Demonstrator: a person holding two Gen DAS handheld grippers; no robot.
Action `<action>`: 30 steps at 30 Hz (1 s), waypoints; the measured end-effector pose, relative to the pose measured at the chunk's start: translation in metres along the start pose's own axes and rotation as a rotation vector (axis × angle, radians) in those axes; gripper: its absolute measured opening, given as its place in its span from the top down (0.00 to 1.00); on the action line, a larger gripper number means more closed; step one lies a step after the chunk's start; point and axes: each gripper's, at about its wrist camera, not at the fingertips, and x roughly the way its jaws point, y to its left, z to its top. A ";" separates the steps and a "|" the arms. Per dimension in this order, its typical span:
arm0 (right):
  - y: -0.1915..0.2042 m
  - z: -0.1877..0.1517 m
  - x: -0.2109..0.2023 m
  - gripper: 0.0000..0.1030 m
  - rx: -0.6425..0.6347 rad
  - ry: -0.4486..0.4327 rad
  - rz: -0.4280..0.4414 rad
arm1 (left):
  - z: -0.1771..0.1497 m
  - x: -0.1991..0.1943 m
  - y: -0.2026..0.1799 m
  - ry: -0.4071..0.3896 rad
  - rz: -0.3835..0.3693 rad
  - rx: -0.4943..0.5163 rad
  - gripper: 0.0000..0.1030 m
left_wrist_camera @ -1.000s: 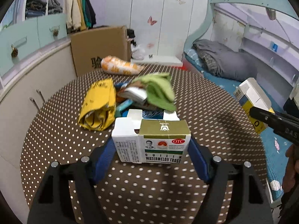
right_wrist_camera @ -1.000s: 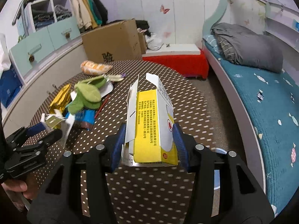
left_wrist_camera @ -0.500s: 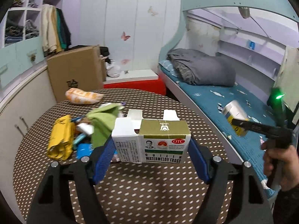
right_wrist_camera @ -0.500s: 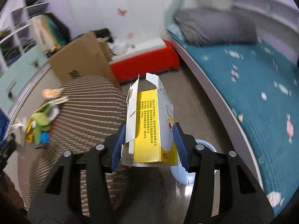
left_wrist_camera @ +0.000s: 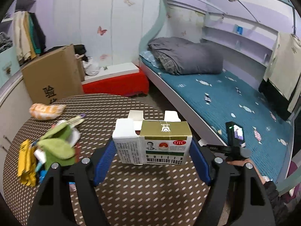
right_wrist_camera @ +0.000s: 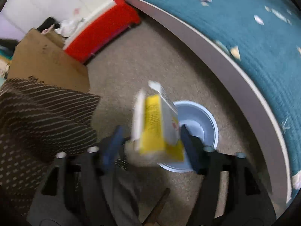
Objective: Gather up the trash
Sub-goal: 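Carry the medicine box to the blue wastebasket and open the right gripper, then move the right gripper back over the table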
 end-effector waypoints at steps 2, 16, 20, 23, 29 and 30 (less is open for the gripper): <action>-0.010 -0.002 -0.003 0.28 0.031 -0.013 0.010 | 0.005 0.012 -0.013 0.016 -0.019 0.018 0.28; -0.016 0.009 -0.152 0.16 0.012 -0.328 0.098 | 0.029 0.105 -0.127 0.186 -0.193 0.150 0.28; -0.022 0.017 -0.177 0.11 0.031 -0.385 0.075 | 0.027 0.144 -0.154 0.275 -0.199 0.185 0.28; -0.032 0.017 -0.191 0.09 0.050 -0.415 0.065 | 0.022 0.168 -0.166 0.335 -0.199 0.203 0.28; -0.043 0.016 -0.206 0.09 0.063 -0.436 0.050 | 0.017 0.206 -0.173 0.428 -0.181 0.200 0.10; -0.043 0.016 -0.207 0.09 0.061 -0.437 0.050 | 0.017 0.207 -0.172 0.433 -0.182 0.193 0.09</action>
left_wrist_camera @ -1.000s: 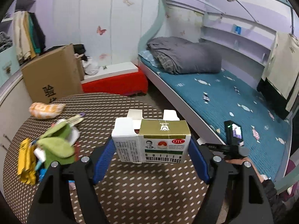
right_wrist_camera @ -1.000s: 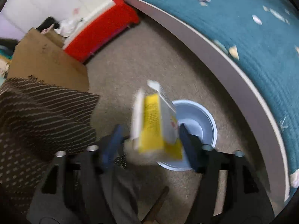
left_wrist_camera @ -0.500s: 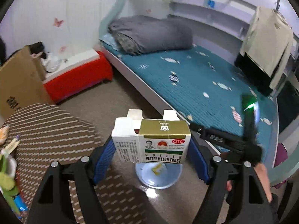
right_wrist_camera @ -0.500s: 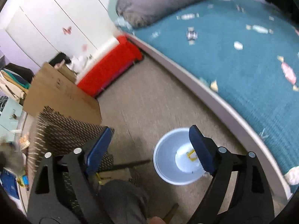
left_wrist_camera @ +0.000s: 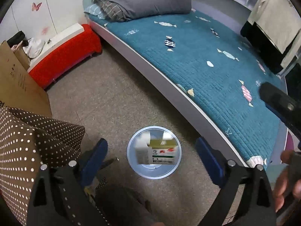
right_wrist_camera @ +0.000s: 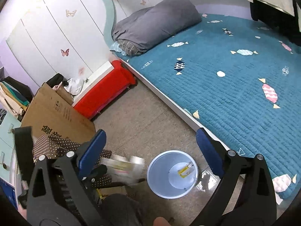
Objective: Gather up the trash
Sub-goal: 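Move the right gripper back over the table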
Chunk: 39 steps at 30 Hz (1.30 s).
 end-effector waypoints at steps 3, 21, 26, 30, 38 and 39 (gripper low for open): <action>0.002 -0.003 -0.003 0.07 -0.007 -0.004 0.001 | -0.001 -0.004 0.005 -0.015 0.003 -0.023 0.08; 0.070 -0.022 -0.057 0.06 -0.086 -0.078 0.054 | -0.051 -0.131 0.040 -0.294 0.087 -0.105 0.07; 0.099 -0.028 -0.077 0.06 -0.136 -0.098 0.077 | -0.069 -0.162 0.052 -0.351 0.114 -0.117 0.07; 0.124 -0.034 -0.089 0.06 -0.174 -0.109 0.099 | -0.082 -0.184 0.064 -0.393 0.132 -0.131 0.06; 0.178 -0.049 -0.104 0.06 -0.281 -0.111 0.166 | -0.118 -0.220 0.097 -0.460 0.193 -0.187 0.06; 0.185 -0.052 -0.106 0.06 -0.296 -0.113 0.174 | -0.123 -0.224 0.103 -0.470 0.201 -0.200 0.06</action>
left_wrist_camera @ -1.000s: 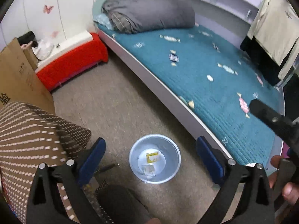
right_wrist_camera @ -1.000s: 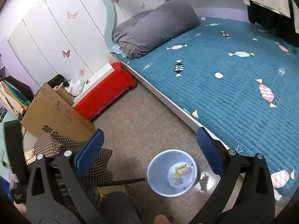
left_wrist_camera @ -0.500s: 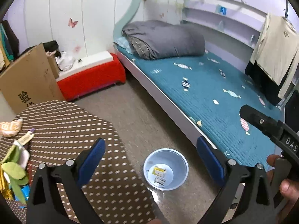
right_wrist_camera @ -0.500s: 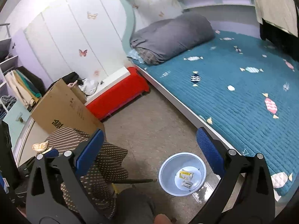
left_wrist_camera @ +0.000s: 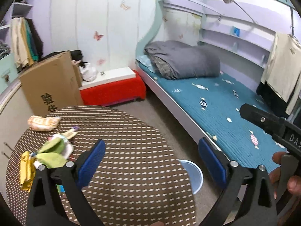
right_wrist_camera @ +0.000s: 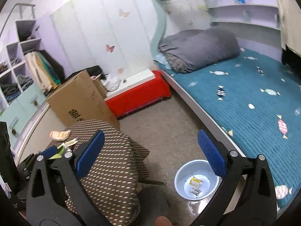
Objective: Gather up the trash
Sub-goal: 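Move the right gripper back over the table, then grasp the yellow paper bag with the left gripper while the right grasps green leaves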
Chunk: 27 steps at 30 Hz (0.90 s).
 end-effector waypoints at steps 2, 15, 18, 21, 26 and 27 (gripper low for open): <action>0.018 -0.001 -0.001 0.06 -0.037 -0.004 0.019 | -0.003 -0.009 0.017 -0.014 0.017 -0.025 0.06; 0.127 -0.022 0.016 0.06 -0.247 0.041 0.150 | -0.043 -0.057 0.121 -0.067 0.217 -0.166 0.06; 0.155 -0.030 0.025 0.06 -0.299 0.060 0.188 | -0.055 -0.066 0.146 -0.072 0.278 -0.208 0.06; 0.177 -0.037 0.035 0.06 -0.330 0.081 0.215 | -0.066 -0.075 0.173 -0.078 0.330 -0.259 0.06; 0.213 -0.054 0.056 0.06 -0.391 0.122 0.265 | -0.082 -0.078 0.217 -0.058 0.409 -0.321 0.06; 0.220 -0.058 0.061 0.06 -0.407 0.131 0.272 | -0.085 -0.077 0.225 -0.049 0.417 -0.335 0.06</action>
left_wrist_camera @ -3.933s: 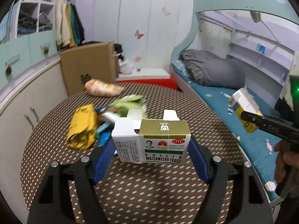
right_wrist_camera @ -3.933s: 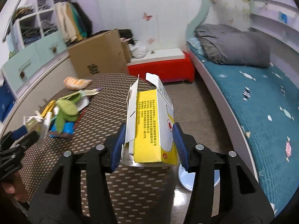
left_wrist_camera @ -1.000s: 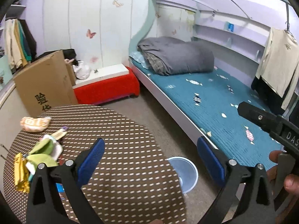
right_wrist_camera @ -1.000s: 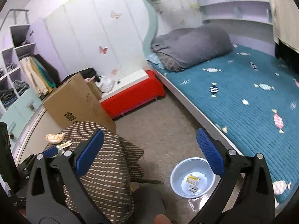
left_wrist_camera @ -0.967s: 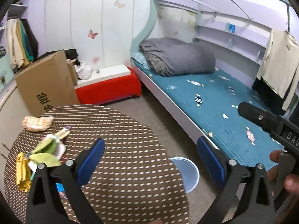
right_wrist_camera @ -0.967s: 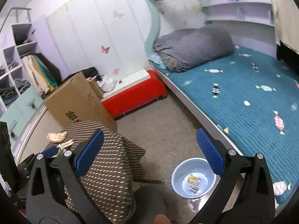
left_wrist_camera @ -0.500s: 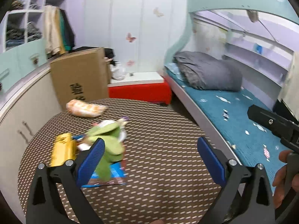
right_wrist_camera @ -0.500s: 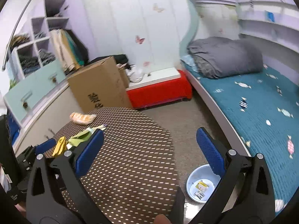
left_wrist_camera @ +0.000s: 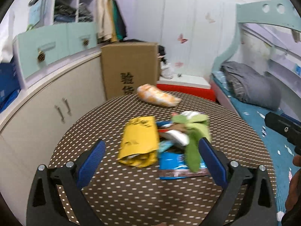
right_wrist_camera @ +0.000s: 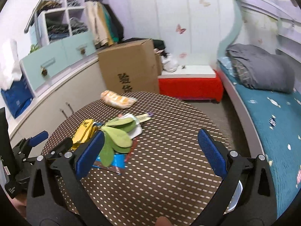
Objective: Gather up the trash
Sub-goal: 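Grasp the yellow paper bag with the left gripper while the right grasps green leaves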
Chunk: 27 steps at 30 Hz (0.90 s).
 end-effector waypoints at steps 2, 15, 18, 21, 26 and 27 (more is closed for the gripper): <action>0.011 -0.001 0.012 0.06 -0.026 0.017 0.016 | -0.003 0.008 0.010 0.014 0.021 -0.017 0.06; 0.047 -0.004 0.072 0.25 -0.095 0.106 0.099 | -0.001 0.068 0.032 0.116 0.021 -0.042 0.06; 0.052 -0.004 0.082 0.30 -0.102 0.124 0.120 | 0.002 0.083 0.030 0.144 0.011 -0.029 0.06; 0.059 -0.004 0.092 0.35 -0.112 0.135 0.145 | 0.001 0.097 0.028 0.183 -0.014 -0.025 0.06; 0.066 -0.008 0.112 0.71 -0.124 0.188 0.137 | -0.005 0.109 0.028 0.226 -0.066 -0.040 0.40; 0.065 -0.009 0.112 0.74 -0.119 0.188 0.142 | -0.005 0.107 0.028 0.220 -0.070 -0.037 0.43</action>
